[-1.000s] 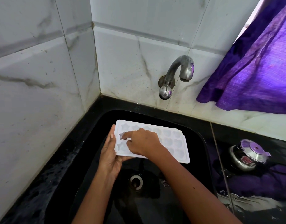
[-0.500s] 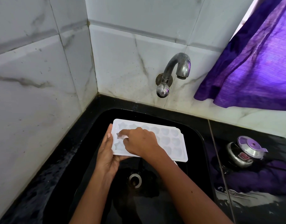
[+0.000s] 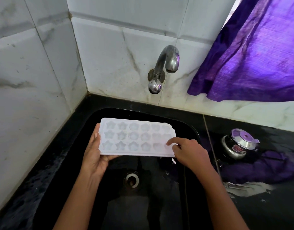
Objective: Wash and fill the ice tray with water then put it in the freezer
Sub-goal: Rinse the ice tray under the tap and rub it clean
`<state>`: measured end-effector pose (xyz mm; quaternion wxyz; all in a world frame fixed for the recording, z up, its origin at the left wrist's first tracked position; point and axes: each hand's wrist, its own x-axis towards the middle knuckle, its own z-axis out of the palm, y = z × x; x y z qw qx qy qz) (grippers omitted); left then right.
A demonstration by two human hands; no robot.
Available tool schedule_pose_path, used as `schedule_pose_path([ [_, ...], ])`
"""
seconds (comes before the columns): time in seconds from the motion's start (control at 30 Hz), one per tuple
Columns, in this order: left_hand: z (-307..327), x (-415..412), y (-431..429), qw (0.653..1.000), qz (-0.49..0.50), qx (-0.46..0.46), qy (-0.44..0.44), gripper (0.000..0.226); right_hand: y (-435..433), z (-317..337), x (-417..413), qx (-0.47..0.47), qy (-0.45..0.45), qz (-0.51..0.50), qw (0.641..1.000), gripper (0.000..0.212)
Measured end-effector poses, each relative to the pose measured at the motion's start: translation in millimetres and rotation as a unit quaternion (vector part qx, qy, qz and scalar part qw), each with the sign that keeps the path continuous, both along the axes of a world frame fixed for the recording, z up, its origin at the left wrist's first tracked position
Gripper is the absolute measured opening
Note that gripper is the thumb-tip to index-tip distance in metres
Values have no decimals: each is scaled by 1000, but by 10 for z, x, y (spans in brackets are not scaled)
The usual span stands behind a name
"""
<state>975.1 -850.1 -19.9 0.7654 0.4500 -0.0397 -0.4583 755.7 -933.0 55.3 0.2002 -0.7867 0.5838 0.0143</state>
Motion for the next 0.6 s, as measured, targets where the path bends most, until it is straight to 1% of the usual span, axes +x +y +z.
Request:
schedule_pose_path([
  [0.13,-2,4,4,1000,1,3,3,21,21,-56,-16,8,14,9,1000,37],
  [0.33,-18,44,16,1000,3,3,-2,28,48,-88,27,10,12,18,1000,34],
  [0.43,-40,78,7,1000,-2,8,-7,37,45,-74,27,7,19,20,1000,35],
  [0.6,-67,107,15,1000,-7,7,-11,38,36,-72,7,5,20,12,1000,34],
])
